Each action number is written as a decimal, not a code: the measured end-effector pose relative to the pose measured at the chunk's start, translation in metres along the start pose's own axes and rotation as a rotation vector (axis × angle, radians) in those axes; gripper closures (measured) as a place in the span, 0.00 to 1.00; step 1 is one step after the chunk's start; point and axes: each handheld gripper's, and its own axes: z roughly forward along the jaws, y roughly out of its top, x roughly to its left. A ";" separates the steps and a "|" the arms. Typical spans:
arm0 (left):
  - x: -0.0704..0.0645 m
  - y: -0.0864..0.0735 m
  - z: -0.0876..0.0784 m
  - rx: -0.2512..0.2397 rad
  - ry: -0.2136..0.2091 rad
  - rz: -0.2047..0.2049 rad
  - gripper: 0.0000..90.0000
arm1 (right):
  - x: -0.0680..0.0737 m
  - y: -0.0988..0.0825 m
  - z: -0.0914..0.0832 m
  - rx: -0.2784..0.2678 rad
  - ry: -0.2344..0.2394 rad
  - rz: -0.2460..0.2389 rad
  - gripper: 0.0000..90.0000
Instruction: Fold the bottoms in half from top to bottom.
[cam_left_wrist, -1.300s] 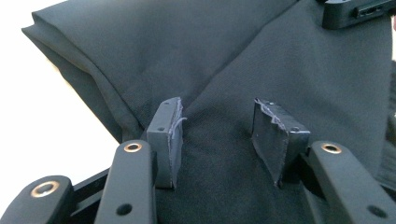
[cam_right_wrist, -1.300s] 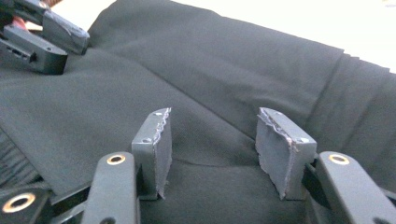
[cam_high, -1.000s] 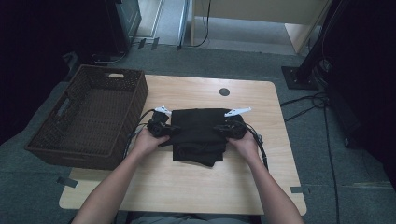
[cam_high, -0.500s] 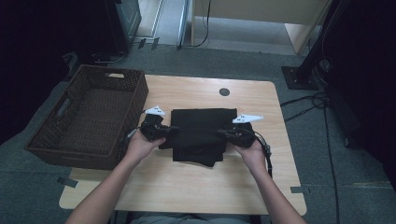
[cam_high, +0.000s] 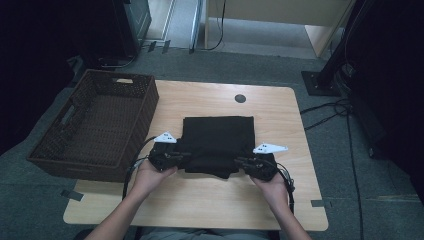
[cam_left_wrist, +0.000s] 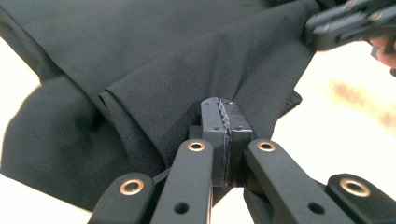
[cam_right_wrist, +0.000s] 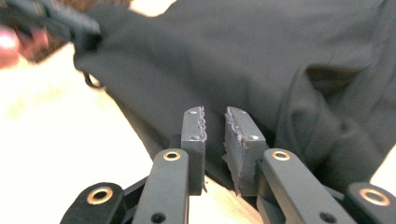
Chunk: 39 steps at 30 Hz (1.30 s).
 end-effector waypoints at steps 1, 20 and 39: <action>0.000 -0.001 0.000 0.006 0.000 0.001 1.00 | 0.001 0.002 -0.003 -0.019 -0.007 -0.001 0.84; 0.010 0.014 -0.023 -0.063 0.036 -0.049 0.74 | 0.005 0.027 0.046 0.008 -0.100 0.011 0.84; 0.042 0.056 -0.003 -0.056 0.089 -0.041 0.67 | 0.021 0.026 0.036 -0.072 -0.073 0.020 0.82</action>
